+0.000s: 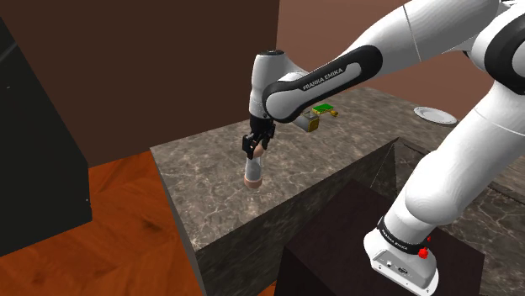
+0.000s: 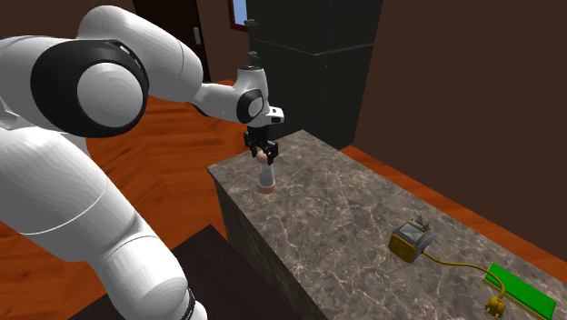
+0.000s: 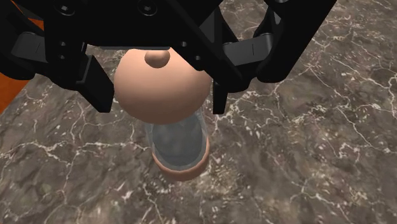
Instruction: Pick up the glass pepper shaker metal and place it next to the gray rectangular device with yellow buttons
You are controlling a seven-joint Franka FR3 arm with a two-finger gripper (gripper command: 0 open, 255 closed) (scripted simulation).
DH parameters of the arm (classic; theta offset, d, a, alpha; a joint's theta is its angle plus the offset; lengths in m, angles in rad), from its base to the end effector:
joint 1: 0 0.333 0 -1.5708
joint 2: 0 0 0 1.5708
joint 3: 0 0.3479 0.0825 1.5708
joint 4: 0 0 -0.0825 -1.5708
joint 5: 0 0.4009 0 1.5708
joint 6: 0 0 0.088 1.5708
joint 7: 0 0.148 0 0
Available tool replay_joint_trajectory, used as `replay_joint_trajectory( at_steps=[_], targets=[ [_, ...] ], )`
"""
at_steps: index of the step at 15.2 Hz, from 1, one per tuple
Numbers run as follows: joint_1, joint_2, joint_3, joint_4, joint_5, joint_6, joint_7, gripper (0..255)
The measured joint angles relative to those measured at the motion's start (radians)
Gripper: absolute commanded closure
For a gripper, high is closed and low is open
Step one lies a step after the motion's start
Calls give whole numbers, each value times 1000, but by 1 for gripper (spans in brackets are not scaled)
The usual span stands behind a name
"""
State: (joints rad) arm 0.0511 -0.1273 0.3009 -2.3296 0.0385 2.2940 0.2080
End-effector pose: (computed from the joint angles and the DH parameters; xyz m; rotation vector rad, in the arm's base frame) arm 0.4792 0.1787 0.3762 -3.1168 -0.1858 -0.1331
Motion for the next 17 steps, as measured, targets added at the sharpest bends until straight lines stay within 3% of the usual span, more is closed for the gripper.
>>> replay_joint_trajectory(
  at_steps=[6,17],
  targets=[
    [0,-2,0,4,1,-6,-1,255],
    [1,-63,-9,92,17,-153,-14,255]
  ],
)
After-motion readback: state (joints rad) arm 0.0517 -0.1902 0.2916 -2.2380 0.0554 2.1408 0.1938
